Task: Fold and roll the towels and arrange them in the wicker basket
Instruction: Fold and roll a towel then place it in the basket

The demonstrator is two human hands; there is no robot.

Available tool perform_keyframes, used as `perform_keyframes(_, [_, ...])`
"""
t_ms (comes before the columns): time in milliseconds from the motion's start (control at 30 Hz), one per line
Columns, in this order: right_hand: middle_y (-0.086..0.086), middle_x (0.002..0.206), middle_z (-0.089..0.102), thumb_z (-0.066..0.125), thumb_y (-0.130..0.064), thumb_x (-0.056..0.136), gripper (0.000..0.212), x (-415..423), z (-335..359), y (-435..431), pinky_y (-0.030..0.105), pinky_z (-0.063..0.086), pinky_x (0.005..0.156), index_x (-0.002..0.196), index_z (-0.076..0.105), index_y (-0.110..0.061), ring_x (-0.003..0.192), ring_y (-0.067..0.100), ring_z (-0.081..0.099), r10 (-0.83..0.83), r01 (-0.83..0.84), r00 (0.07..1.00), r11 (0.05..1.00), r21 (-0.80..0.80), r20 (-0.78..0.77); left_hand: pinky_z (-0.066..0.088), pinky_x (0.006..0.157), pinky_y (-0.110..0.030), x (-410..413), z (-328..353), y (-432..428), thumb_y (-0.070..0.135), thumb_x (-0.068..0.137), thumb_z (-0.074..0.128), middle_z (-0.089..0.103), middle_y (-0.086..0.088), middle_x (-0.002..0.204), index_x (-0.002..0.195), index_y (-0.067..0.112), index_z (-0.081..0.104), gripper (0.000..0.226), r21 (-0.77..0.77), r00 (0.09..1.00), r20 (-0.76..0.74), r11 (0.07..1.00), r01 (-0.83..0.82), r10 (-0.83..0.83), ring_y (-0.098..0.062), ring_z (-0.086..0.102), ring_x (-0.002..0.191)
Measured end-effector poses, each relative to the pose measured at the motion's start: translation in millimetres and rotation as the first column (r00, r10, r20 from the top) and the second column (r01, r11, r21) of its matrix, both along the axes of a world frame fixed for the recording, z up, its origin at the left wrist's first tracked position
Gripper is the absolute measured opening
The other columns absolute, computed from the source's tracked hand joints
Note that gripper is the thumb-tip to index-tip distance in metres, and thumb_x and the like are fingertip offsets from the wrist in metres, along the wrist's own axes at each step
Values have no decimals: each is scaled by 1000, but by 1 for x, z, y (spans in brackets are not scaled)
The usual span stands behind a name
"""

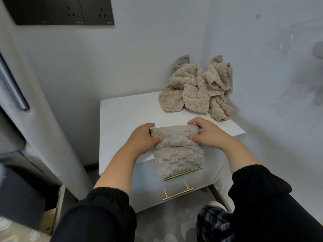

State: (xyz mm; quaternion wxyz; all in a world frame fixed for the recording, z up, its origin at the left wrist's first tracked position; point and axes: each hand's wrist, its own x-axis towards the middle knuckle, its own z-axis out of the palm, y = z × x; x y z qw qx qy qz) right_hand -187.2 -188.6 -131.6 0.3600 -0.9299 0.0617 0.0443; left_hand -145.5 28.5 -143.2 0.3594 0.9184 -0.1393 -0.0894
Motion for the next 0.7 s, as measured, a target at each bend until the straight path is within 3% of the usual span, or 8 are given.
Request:
perform_keyframes(100, [7,130,47,73,-19,83,56,4,1,-2,25,39,83,132,47,-23,119,23,50,-15,15,1000,999,33,7,43,82,-31,5,1,-1,20,82,73,63,-9,106,113,3,63,37,-73,997,-79,997,-25,20,-19,54,90])
perform_keyframes(200, [2,124,48,75,-19,81,56,7,3,-4,25,38,83,131,51,-20,109,15,47,-4,5,1000,1000,28,-17,39,68,-30,8,1,-2,16,78,76,58,-9,81,95,-5,67,29,-129,994,-92,989,-69,58,-19,48,74])
perform_keyframes(300, [1,97,59,75,-18,81,26,10,3,-5,25,41,68,103,64,-10,86,16,55,26,-25,997,999,24,-71,39,64,-29,8,0,-5,16,76,77,60,-9,86,91,0,65,25,-117,998,-22,991,-66,64,-19,51,76])
perform_keyframes(367, [-1,93,55,75,-21,79,31,12,4,-4,21,35,58,103,63,-5,82,15,51,19,-20,999,1000,-5,-47,40,63,-27,8,-1,-6,14,75,77,63,-9,88,89,4,65,21,-137,997,20,988,-73,76,-19,53,78])
perform_keyframes(467, [-5,86,59,74,-14,80,23,14,2,3,19,38,53,98,61,-14,71,12,58,-59,54,993,997,52,105,41,63,-24,11,-3,-10,11,73,77,62,0,82,84,14,62,18,-200,984,84,970,-139,158,-17,54,77])
perform_keyframes(567, [-12,83,53,69,-8,81,25,15,-2,13,16,34,51,93,53,-23,67,2,50,-115,109,935,993,37,334,44,67,-30,12,-5,-14,8,73,74,61,3,82,81,19,57,22,-275,949,203,944,-183,243,-18,54,79])
perform_keyframes(700, [-1,89,56,61,0,79,28,17,-7,18,26,32,55,98,53,-18,77,17,50,-115,170,874,983,-74,472,37,67,-30,14,-9,-20,-3,72,65,56,2,87,85,17,56,25,-265,892,371,950,-164,257,-19,51,85])
